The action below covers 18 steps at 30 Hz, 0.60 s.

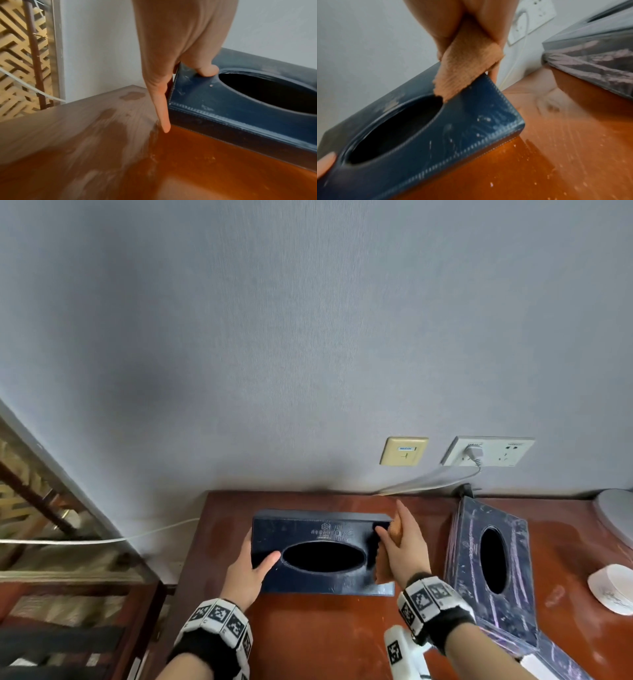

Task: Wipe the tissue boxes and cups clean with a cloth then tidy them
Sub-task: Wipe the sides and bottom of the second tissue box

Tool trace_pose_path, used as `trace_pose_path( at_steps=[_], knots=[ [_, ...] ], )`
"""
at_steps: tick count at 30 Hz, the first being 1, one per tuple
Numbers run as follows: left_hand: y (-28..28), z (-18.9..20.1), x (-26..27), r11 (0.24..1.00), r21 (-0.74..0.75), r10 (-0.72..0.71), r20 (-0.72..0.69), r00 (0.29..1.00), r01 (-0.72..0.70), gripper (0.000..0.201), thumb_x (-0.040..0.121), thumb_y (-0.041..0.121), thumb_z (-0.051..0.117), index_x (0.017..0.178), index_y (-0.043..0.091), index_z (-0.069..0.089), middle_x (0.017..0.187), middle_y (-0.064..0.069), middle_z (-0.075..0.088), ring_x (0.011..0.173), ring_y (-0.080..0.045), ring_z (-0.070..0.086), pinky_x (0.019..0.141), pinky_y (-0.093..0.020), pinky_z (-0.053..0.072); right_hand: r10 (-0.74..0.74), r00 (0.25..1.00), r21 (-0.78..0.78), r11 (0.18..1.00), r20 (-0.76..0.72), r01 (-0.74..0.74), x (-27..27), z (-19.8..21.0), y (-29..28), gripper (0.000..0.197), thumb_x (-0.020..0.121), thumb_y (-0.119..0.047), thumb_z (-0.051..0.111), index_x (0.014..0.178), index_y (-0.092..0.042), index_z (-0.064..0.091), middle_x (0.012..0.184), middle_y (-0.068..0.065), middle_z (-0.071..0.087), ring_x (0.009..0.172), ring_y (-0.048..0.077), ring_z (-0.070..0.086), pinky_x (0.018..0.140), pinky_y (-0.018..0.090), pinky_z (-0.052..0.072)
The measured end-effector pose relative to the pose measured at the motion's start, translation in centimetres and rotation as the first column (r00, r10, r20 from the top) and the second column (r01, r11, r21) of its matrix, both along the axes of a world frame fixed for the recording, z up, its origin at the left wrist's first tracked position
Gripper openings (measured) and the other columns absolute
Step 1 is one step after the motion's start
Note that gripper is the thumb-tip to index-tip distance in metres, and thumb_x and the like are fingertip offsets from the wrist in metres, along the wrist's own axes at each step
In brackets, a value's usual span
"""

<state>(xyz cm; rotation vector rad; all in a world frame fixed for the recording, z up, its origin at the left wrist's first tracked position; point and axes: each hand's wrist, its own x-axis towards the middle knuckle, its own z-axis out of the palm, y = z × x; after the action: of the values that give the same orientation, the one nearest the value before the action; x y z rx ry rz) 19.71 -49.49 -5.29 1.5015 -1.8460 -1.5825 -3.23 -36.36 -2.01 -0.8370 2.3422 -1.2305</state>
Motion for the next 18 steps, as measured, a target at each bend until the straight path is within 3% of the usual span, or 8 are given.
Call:
trace_pose_path(
  at_steps=[2,4,6,9,12,15,17,18],
  knots=[
    [-0.6,-0.2,-0.4,1.000,0.014,0.021,-0.016,1.000,-0.021,0.067,0.091,0.031,0.059,0.146,0.037,0.021,0.122,-0.002,0.052,0.106,-0.025,0.054,0.075,-0.038,0.055,0.044,0.995,0.031,0.999,-0.087,-0.042,0.6,-0.4,-0.5,0.060,0.092,-0.014,0.054,0.145,-0.023,0.028,0.155,0.001,0.017,0.141,0.016,0.023,0.107,0.018,0.018],
    [-1.1,-0.5,-0.8,0.999,0.014,0.039,-0.019,0.999,-0.039,0.066,0.090,0.029,0.061,0.145,0.036,0.026,0.122,-0.001,0.053,0.103,-0.023,0.055,0.068,-0.034,0.055,0.100,0.977,0.072,0.994,-0.186,-0.088,0.8,-1.0,-1.1,0.058,0.092,-0.013,0.053,0.144,-0.020,0.029,0.156,0.003,0.012,0.142,0.022,0.019,0.110,0.021,0.018],
    [-1.4,-0.9,-1.0,0.998,-0.006,0.055,-0.013,0.998,-0.055,0.066,0.090,0.027,0.062,0.146,0.034,0.028,0.127,-0.002,0.055,0.106,-0.023,0.056,0.080,-0.038,0.056,0.176,0.953,0.138,0.980,-0.247,-0.146,0.7,-1.5,-1.5,0.055,0.093,-0.016,0.052,0.144,-0.018,0.029,0.156,0.006,0.009,0.142,0.027,0.016,0.115,0.031,0.018],
    [-1.7,-1.3,-1.1,0.998,-0.031,0.058,0.009,0.998,-0.058,0.066,0.089,0.025,0.063,0.146,0.033,0.030,0.130,-0.002,0.057,0.113,-0.023,0.057,0.096,-0.044,0.050,0.275,0.930,0.243,0.946,-0.244,-0.216,0.6,-1.8,-1.9,0.052,0.096,-0.023,0.047,0.144,-0.021,0.027,0.157,0.004,0.005,0.141,0.029,0.011,0.115,0.034,0.015],
    [-1.9,-1.4,-1.1,0.998,-0.046,0.046,0.022,0.999,-0.045,0.064,0.090,0.024,0.063,0.145,0.033,0.031,0.127,-0.001,0.058,0.113,-0.023,0.058,0.097,-0.043,0.049,0.307,0.924,0.259,0.934,-0.229,-0.246,0.5,-2.0,-1.7,0.058,0.092,-0.028,0.053,0.144,-0.023,0.027,0.157,0.001,0.002,0.142,0.026,0.011,0.115,0.031,0.014],
    [-2.0,-1.5,-1.1,0.998,-0.056,0.032,0.042,0.999,-0.029,0.062,0.089,0.024,0.063,0.143,0.036,0.034,0.127,0.001,0.059,0.114,-0.023,0.058,0.097,-0.043,0.049,0.212,0.973,0.225,0.956,-0.094,-0.187,0.0,-2.2,-1.1,0.082,0.079,-0.028,0.072,0.145,-0.027,0.023,0.157,0.000,0.000,0.143,0.018,0.013,0.111,0.022,0.019],
    [-1.8,-1.5,-1.1,0.998,-0.063,0.020,0.071,0.997,-0.016,0.060,0.089,0.025,0.063,0.142,0.036,0.035,0.126,0.001,0.060,0.109,-0.023,0.060,0.092,-0.040,0.052,0.158,0.987,0.268,0.952,-0.018,-0.147,-0.4,-2.0,-1.0,0.094,0.071,-0.026,0.079,0.145,-0.028,0.021,0.156,0.002,0.007,0.142,0.018,0.018,0.111,0.028,0.025],
    [-1.6,-1.5,-1.1,0.998,-0.065,0.010,0.088,0.996,-0.005,0.060,0.089,0.024,0.063,0.141,0.036,0.036,0.124,0.002,0.061,0.103,-0.022,0.062,0.084,-0.036,0.056,0.154,0.988,0.299,0.943,-0.002,-0.146,-0.6,-1.8,-0.9,0.095,0.069,-0.026,0.080,0.145,-0.029,0.022,0.155,0.003,0.013,0.141,0.020,0.021,0.111,0.031,0.027]
  ],
)
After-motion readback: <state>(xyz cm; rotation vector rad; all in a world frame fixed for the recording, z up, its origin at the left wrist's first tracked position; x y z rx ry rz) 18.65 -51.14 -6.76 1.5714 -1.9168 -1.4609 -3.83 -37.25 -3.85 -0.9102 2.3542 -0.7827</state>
